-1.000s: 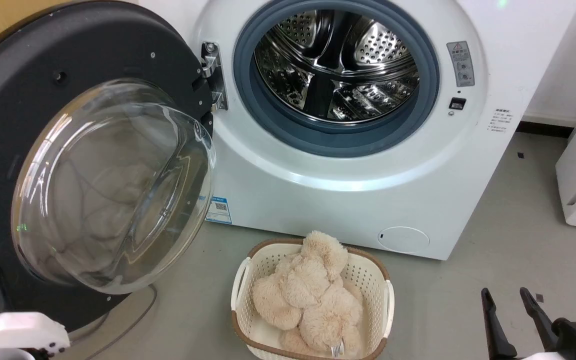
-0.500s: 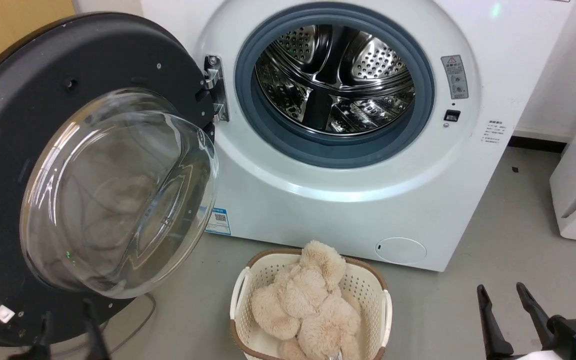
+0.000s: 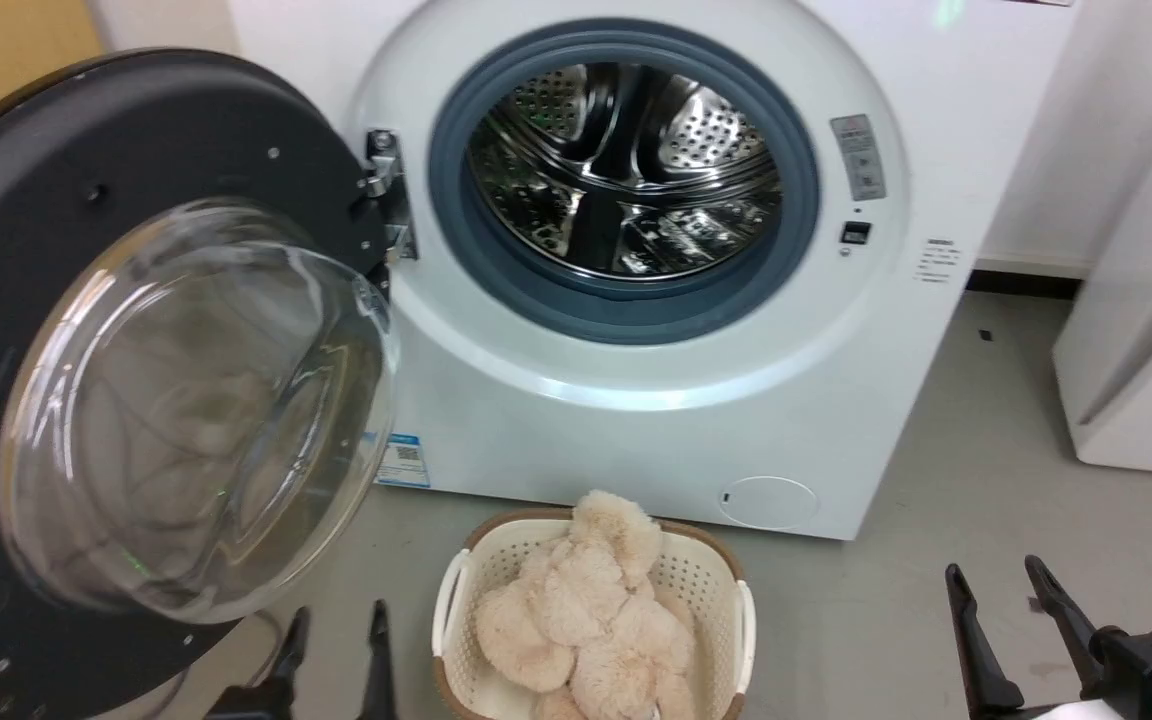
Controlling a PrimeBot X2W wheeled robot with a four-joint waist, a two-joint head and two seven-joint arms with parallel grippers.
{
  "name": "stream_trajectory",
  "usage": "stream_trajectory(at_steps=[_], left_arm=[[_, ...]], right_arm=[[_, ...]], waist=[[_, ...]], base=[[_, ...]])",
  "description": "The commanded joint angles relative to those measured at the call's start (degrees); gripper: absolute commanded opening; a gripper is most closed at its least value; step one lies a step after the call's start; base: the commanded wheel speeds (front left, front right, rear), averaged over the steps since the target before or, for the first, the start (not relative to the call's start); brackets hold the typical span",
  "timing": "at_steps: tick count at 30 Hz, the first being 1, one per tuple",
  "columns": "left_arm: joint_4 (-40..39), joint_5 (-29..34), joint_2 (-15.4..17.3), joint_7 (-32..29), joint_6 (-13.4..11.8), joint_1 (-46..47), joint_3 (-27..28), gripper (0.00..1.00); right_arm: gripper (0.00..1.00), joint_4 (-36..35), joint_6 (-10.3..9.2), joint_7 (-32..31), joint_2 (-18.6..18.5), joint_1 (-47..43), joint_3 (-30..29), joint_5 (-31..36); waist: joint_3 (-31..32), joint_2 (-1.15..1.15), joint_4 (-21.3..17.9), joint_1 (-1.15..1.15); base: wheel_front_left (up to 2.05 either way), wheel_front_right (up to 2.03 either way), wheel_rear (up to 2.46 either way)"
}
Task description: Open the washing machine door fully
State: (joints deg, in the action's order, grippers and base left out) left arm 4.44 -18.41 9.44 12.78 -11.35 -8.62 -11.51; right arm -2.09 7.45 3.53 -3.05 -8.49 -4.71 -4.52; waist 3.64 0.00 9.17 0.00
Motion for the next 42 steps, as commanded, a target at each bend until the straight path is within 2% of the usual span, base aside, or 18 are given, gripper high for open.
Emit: stream_trajectory(at_steps=[1, 7, 13, 28, 29, 42], left_arm=[[0.6, 0.9, -0.1, -0.1, 0.6, 1.7, -0.9, 1.0], [2.8, 3.7, 0.6, -0.7, 1.9, 5.0, -4.3, 1.0], [4.1, 4.8, 1.4, -0.8, 1.8, 6.7, -4.9, 1.0], [4.3, 5.3, 2.4, -1.2, 1.4, 8.0, -5.8, 1.0], [4.3, 5.1, 2.2, -1.2, 1.4, 7.2, -5.9, 0.0], [3.5, 6.4, 1.3, -2.3, 2.4, 7.3, -4.3, 0.0]], right_arm=[[1.0, -0.6, 0.03, -0.3, 0.2, -1.1, 0.1, 0.5], [1.0, -1.4, 0.03, -1.0, 0.2, -1.5, -0.1, 1.1], [1.0, -1.5, 0.03, -1.4, 0.2, -2.0, -0.2, 1.2], [1.0, -0.7, 0.03, -1.0, 0.2, -1.5, -0.1, 0.4], [0.0, -0.8, 0.0, -1.4, 0.0, -1.3, -0.1, 0.4], [0.0, -0.5, 0.0, -1.6, 0.0, -0.4, 0.3, 0.8]], waist=[[0.0, 0.0, -1.2, 0.0], [0.0, 0.0, -4.2, 0.0], [0.0, 0.0, -6.6, 0.0], [-0.4, 0.0, -7.2, 0.0], [-0.4, 0.0, -7.2, 0.0], [-0.7, 0.0, -7.4, 0.0]], base=[[0.0, 0.0, 0.0], [0.0, 0.0, 0.0], [0.0, 0.0, 0.0], [0.0, 0.0, 0.0], [0.0, 0.0, 0.0], [0.0, 0.0, 0.0]])
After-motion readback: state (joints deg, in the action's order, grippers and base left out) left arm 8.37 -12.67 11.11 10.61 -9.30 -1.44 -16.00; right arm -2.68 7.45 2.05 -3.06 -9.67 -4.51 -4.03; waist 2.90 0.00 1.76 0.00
